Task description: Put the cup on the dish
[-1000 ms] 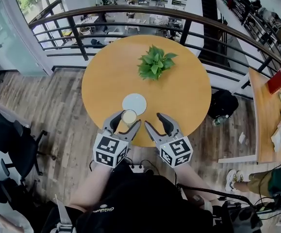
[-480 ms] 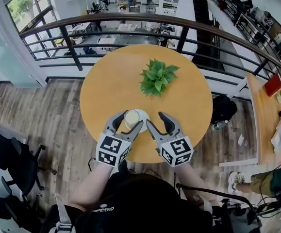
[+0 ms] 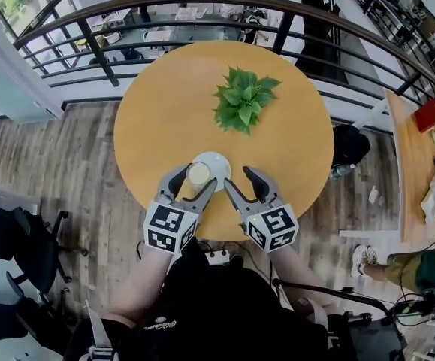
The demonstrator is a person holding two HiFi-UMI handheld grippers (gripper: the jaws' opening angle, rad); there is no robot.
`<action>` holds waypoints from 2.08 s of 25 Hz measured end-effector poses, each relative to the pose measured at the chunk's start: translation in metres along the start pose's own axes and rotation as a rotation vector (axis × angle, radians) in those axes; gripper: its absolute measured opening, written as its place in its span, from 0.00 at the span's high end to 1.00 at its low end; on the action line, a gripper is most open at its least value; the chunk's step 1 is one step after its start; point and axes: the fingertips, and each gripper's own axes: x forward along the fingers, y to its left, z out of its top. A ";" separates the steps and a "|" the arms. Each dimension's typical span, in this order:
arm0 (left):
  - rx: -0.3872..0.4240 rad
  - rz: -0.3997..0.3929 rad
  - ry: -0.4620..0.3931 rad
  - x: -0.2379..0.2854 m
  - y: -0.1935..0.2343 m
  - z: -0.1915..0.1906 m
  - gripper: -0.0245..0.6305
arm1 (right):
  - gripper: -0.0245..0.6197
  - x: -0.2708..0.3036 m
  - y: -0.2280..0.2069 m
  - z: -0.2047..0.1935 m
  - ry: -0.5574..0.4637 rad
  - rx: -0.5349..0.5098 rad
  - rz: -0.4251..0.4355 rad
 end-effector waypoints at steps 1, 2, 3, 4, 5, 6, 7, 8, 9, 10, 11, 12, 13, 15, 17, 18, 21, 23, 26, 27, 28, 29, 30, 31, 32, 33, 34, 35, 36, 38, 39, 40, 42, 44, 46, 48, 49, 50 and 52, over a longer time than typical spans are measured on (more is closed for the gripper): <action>-0.008 -0.004 0.011 0.003 0.000 -0.007 0.56 | 0.61 0.001 -0.002 -0.007 0.014 0.009 -0.004; -0.016 -0.006 0.024 0.007 0.001 -0.015 0.56 | 0.61 0.003 -0.003 -0.016 0.028 0.019 -0.006; -0.023 -0.007 0.039 0.009 0.002 -0.023 0.56 | 0.61 0.004 -0.004 -0.024 0.043 0.031 -0.008; -0.031 -0.010 0.054 0.012 0.003 -0.031 0.56 | 0.61 0.006 -0.005 -0.033 0.058 0.044 -0.010; -0.039 -0.013 0.068 0.015 0.004 -0.039 0.56 | 0.61 0.007 -0.005 -0.042 0.072 0.057 -0.012; -0.047 -0.018 0.081 0.017 0.004 -0.047 0.56 | 0.61 0.008 -0.006 -0.051 0.087 0.069 -0.015; -0.055 -0.023 0.093 0.020 0.005 -0.054 0.56 | 0.62 0.009 -0.006 -0.059 0.101 0.080 -0.018; -0.064 -0.028 0.104 0.023 0.006 -0.062 0.56 | 0.63 0.010 -0.007 -0.068 0.116 0.088 -0.021; -0.071 -0.032 0.115 0.026 0.007 -0.070 0.56 | 0.63 0.011 -0.007 -0.077 0.130 0.093 -0.024; -0.077 -0.034 0.125 0.029 0.008 -0.078 0.56 | 0.63 0.013 -0.008 -0.086 0.142 0.099 -0.026; -0.081 -0.037 0.134 0.032 0.009 -0.084 0.56 | 0.63 0.015 -0.008 -0.093 0.151 0.105 -0.027; -0.086 -0.040 0.144 0.034 0.010 -0.090 0.56 | 0.63 0.016 -0.007 -0.100 0.160 0.110 -0.028; -0.091 -0.043 0.153 0.036 0.010 -0.096 0.56 | 0.63 0.018 -0.007 -0.105 0.168 0.115 -0.028; -0.099 -0.046 0.168 0.039 0.009 -0.106 0.56 | 0.63 0.021 -0.005 -0.114 0.183 0.119 -0.025; -0.095 -0.044 0.176 0.042 0.010 -0.112 0.56 | 0.63 0.023 -0.004 -0.120 0.194 0.120 -0.023; -0.087 -0.040 0.178 0.044 0.011 -0.114 0.56 | 0.63 0.024 -0.004 -0.121 0.196 0.124 -0.023; -0.071 -0.028 0.184 0.054 0.018 -0.120 0.56 | 0.63 0.025 -0.003 -0.124 0.200 0.132 -0.023; -0.068 -0.018 0.186 0.063 0.024 -0.124 0.56 | 0.63 0.025 -0.004 -0.126 0.204 0.134 -0.026; -0.038 -0.002 0.191 0.081 0.034 -0.131 0.56 | 0.63 0.023 -0.008 -0.129 0.211 0.141 -0.037; -0.027 0.001 0.195 0.088 0.037 -0.134 0.56 | 0.63 0.022 -0.009 -0.131 0.214 0.143 -0.041; -0.019 0.002 0.199 0.095 0.039 -0.137 0.56 | 0.63 0.021 -0.011 -0.132 0.217 0.143 -0.045; -0.015 0.002 0.204 0.102 0.042 -0.140 0.56 | 0.63 0.020 -0.012 -0.133 0.220 0.143 -0.050; -0.011 0.001 0.208 0.109 0.043 -0.143 0.56 | 0.63 0.018 -0.014 -0.135 0.224 0.144 -0.054; -0.007 0.000 0.212 0.116 0.044 -0.146 0.56 | 0.63 0.016 -0.015 -0.136 0.227 0.146 -0.059; -0.001 0.000 0.214 0.123 0.046 -0.148 0.56 | 0.63 0.015 -0.016 -0.138 0.230 0.148 -0.062; 0.006 0.002 0.215 0.129 0.047 -0.150 0.56 | 0.63 0.014 -0.017 -0.139 0.233 0.149 -0.066; 0.013 0.004 0.215 0.135 0.049 -0.152 0.56 | 0.63 0.012 -0.019 -0.141 0.236 0.149 -0.069; 0.017 0.005 0.215 0.140 0.051 -0.154 0.56 | 0.63 0.011 -0.020 -0.142 0.238 0.148 -0.073; 0.022 0.007 0.215 0.144 0.052 -0.154 0.56 | 0.63 0.010 -0.022 -0.143 0.241 0.147 -0.077; 0.027 0.011 0.212 0.152 0.054 -0.156 0.56 | 0.63 0.009 -0.024 -0.144 0.244 0.147 -0.083; 0.026 0.013 0.209 0.156 0.056 -0.156 0.56 | 0.63 0.009 -0.024 -0.145 0.245 0.147 -0.085; 0.025 0.014 0.206 0.159 0.057 -0.157 0.56 | 0.63 0.010 -0.024 -0.146 0.247 0.148 -0.085; 0.025 0.021 0.200 0.164 0.059 -0.157 0.56 | 0.63 0.011 -0.024 -0.147 0.250 0.151 -0.085; 0.030 0.028 0.194 0.167 0.061 -0.158 0.56 | 0.63 0.011 -0.023 -0.148 0.252 0.157 -0.088; 0.035 0.032 0.193 0.169 0.063 -0.160 0.56 | 0.63 0.011 -0.022 -0.149 0.255 0.161 -0.088; 0.034 0.038 0.194 0.171 0.066 -0.162 0.56 | 0.63 0.012 -0.021 -0.152 0.262 0.163 -0.086; 0.031 0.041 0.195 0.172 0.067 -0.162 0.56 | 0.63 0.012 -0.021 -0.154 0.265 0.164 -0.086; 0.029 0.042 0.195 0.173 0.068 -0.163 0.56 | 0.63 0.012 -0.021 -0.155 0.268 0.166 -0.086; 0.028 0.041 0.198 0.172 0.068 -0.164 0.56 | 0.63 0.012 -0.021 -0.155 0.269 0.170 -0.089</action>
